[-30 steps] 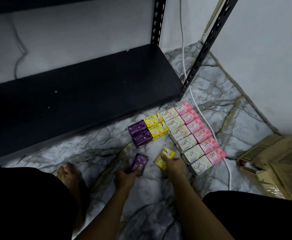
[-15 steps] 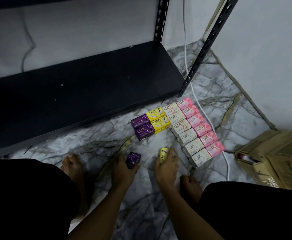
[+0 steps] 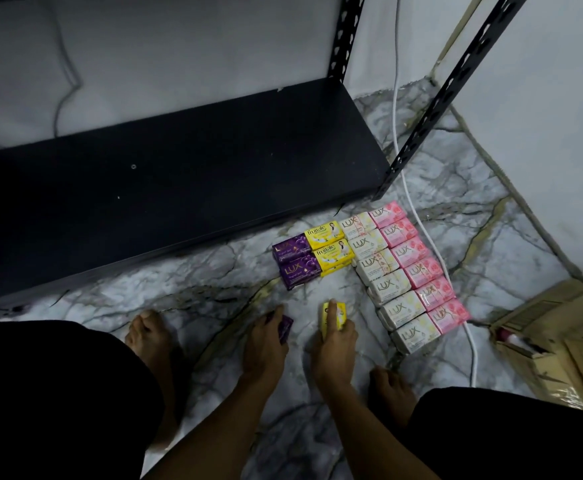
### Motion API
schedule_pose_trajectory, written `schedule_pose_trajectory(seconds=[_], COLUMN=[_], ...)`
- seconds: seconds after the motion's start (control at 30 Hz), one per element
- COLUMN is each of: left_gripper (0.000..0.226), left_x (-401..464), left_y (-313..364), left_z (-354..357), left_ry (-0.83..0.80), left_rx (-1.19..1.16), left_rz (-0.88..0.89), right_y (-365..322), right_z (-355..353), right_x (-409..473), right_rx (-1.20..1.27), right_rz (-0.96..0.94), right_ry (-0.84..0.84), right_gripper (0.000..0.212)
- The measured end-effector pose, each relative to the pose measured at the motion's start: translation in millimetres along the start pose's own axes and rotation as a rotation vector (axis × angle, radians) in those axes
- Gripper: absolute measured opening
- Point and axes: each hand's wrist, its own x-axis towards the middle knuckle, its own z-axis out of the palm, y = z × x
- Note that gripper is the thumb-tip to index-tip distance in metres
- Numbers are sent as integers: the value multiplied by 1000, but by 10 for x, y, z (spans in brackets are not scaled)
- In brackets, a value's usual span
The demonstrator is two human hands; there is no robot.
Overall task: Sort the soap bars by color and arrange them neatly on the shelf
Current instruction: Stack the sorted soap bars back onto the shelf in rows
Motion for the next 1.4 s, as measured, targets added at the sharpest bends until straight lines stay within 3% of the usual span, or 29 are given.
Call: schedule_pose_trajectory(seconds=[0.13, 0.23, 0.33, 0.43, 0.6, 0.7, 0.87, 1.03, 1.2, 1.4], left_gripper=[104, 110, 88, 61, 50, 42, 49, 62, 62, 78], left_x=[-42, 49, -55, -307, -685, -991, -1510, -1680, -1566, -1209], left_y=[24, -166, -81, 60, 162, 246, 335, 264, 9, -314], left_z=[-92, -116, -628, -1300, -2360, -3105, -4310, -5374, -6001, -6252], left_ry=[10, 81, 160, 190, 378, 530, 757, 937, 952, 900], left_rx=[-152, -294, -394, -431, -549, -561, -483, -311, -245, -196], left_rz=[-102, -159, -161, -141, 5, 137, 311, 276, 198, 111], right_y=[-262, -489, -751, -1102, -1891, -2432, -3396, -4402, -5119, -5583], right_z=[-89, -134, -295, -564, -1051, -1429, -2088, -2527, -2635, -2443], right_x=[-8, -123, -251, -384, -628, -833, -1230, -1505, -1727, -1609], right_rx=[161, 239, 365, 403, 420, 483, 578, 538, 480, 393], right_rz=[-120, -148, -168, -282, -484, -647, -918, -1107, -1231, -1229], right_ry=[-155, -280, -296, -290, -245, -198, -161, -97, -83, -40], right_gripper=[91, 99, 92, 60, 49, 57, 59, 59, 24, 27])
